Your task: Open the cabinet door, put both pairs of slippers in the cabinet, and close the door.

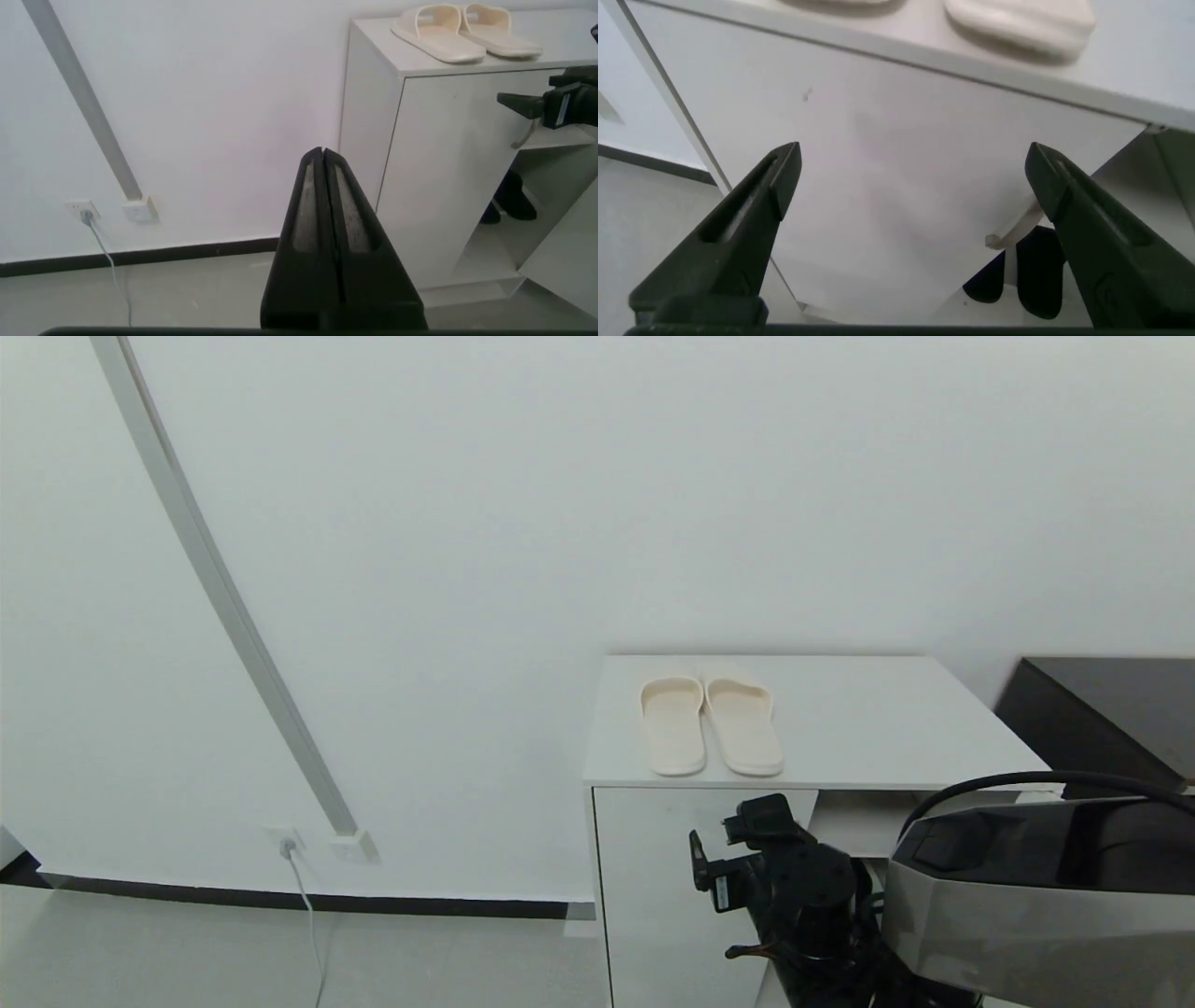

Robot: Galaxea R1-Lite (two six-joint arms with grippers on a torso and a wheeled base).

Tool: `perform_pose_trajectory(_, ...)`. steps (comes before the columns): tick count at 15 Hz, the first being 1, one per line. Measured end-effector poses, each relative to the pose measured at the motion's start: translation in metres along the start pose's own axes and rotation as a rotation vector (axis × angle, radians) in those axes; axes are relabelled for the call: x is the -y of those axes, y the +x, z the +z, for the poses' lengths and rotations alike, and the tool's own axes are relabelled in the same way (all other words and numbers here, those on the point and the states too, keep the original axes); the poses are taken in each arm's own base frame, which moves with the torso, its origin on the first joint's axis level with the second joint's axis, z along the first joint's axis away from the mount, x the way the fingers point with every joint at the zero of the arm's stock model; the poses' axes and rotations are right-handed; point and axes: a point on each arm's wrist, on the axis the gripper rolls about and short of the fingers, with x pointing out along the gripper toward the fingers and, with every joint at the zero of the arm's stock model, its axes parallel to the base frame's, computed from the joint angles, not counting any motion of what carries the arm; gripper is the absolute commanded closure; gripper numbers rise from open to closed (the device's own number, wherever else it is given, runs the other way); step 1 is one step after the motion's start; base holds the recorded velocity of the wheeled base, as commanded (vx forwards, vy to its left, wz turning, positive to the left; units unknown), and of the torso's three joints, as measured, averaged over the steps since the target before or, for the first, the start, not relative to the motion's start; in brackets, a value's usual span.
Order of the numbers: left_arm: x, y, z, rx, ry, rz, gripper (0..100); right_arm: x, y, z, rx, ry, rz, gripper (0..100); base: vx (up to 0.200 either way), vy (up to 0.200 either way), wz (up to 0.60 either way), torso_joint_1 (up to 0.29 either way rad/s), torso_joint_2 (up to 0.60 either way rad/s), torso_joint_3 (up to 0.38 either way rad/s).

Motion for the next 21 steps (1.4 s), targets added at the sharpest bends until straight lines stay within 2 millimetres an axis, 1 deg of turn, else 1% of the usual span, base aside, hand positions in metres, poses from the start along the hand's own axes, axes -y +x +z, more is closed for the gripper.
perform_pose_trajectory(7,0.000,0.000,0.000,0.000,0.000,0.000,100,0.001,0.001,0.000,0.001,-0.006,-0.004,0,0.000,0.000,0.00,0.164,-0.35,-0.185)
perform_pose_trajectory(10,0.000,0.000,0.000,0.000,0.000,0.000,100,0.000,0.001,0.001,0.004,-0.025,0.005,0,0.000,0.000,0.00,0.015,-0.03,-0.015)
perform_pose_trajectory(11,0.000,0.000,0.000,0.000,0.000,0.000,100,0.000,0.001,0.004,0.013,-0.022,0.015,0,0.000,0.000,0.00,0.000,0.00,0.000)
perform_pose_trajectory(12,0.000,0.000,0.000,0.000,-0.001,0.000,100,-0.001,0.001,0.009,0.025,-0.022,0.024,0,0.000,0.000,0.00,0.000,0.00,0.000)
perform_pose_trajectory(14,0.000,0.000,0.000,0.000,0.000,0.000,100,-0.002,0.000,0.026,0.048,-0.035,0.029,0,0.000,0.000,0.00,0.000,0.00,0.000)
perform_pose_trajectory(15,0.000,0.000,0.000,0.000,0.000,0.000,100,-0.002,0.001,0.034,0.032,-0.042,0.029,0,0.000,0.000,0.00,0.000,0.00,0.000)
perform_pose_trajectory(18,0.000,0.000,0.000,-0.001,-0.002,0.000,100,-0.005,0.009,0.064,-0.037,-0.023,0.024,0,0.000,0.000,0.00,0.000,0.00,0.000)
perform_pose_trajectory(21,0.000,0.000,0.000,-0.001,0.000,0.000,100,-0.010,0.019,0.094,-0.060,0.061,0.017,0,0.000,0.000,0.00,0.000,0.00,0.000)
